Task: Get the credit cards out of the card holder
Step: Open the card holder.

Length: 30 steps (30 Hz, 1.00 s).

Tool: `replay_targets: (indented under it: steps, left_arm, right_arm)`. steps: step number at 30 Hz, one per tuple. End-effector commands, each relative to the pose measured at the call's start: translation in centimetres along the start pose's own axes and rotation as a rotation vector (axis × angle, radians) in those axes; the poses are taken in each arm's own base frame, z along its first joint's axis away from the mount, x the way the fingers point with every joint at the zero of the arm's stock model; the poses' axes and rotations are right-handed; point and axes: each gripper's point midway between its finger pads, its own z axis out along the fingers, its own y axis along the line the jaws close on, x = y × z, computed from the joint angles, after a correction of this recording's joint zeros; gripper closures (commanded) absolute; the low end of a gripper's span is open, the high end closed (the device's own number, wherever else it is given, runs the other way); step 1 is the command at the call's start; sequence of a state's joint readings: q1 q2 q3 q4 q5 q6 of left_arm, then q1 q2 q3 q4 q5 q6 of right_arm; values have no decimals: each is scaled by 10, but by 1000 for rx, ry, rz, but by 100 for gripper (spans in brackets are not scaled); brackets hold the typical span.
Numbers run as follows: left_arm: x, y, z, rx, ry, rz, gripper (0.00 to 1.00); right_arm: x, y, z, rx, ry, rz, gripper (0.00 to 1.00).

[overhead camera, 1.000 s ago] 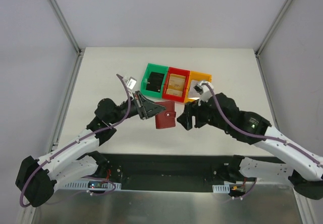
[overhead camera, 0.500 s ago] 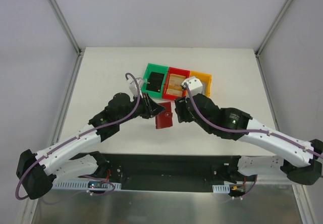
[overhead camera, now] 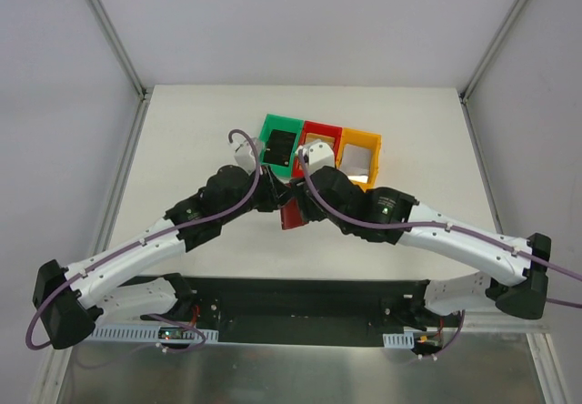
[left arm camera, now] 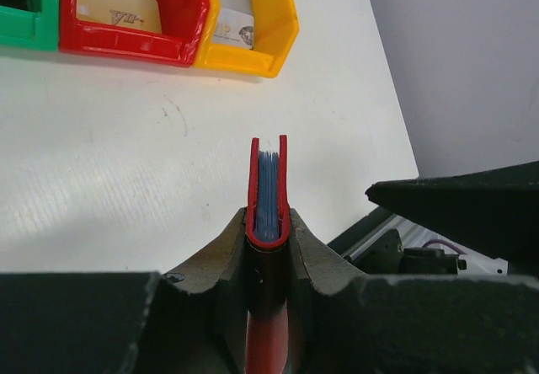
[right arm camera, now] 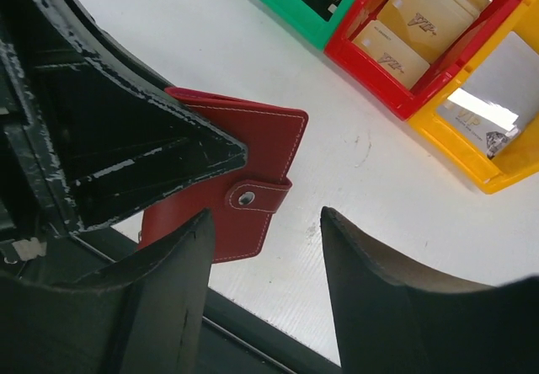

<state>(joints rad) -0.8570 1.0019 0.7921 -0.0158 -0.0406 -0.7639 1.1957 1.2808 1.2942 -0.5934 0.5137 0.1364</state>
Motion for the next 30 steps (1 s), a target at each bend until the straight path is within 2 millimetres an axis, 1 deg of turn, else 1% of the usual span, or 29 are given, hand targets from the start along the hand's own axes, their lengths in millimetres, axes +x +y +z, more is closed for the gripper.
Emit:
replay_targets:
  steps: [1,6,11,15,21,30]
  left_arm:
    - [-19,-10,-2,-20,-57,-9,100]
    - [-17,-10,0,-28,-52,-16,100]
    - [-21,-15,-3,-17,-60,-32,100]
    - [-20,-15,-5,-14,-58,-43,100]
    - [-20,-17,-7,-4,-58,-61,100]
    - [-22,-21,-11,11,-65,-82,100]
  right_arm:
    - [-16,11,-2,-25,-21,27,45]
    - [-10,16,6,-23,5,21,48]
    - [-5,19,13,-15,27,16,50]
    - [-2,21,17,-16,39,19,52]
    - [-1,22,21,-7,44,21,54]
    - [7,13,27,61,80,-7,62]
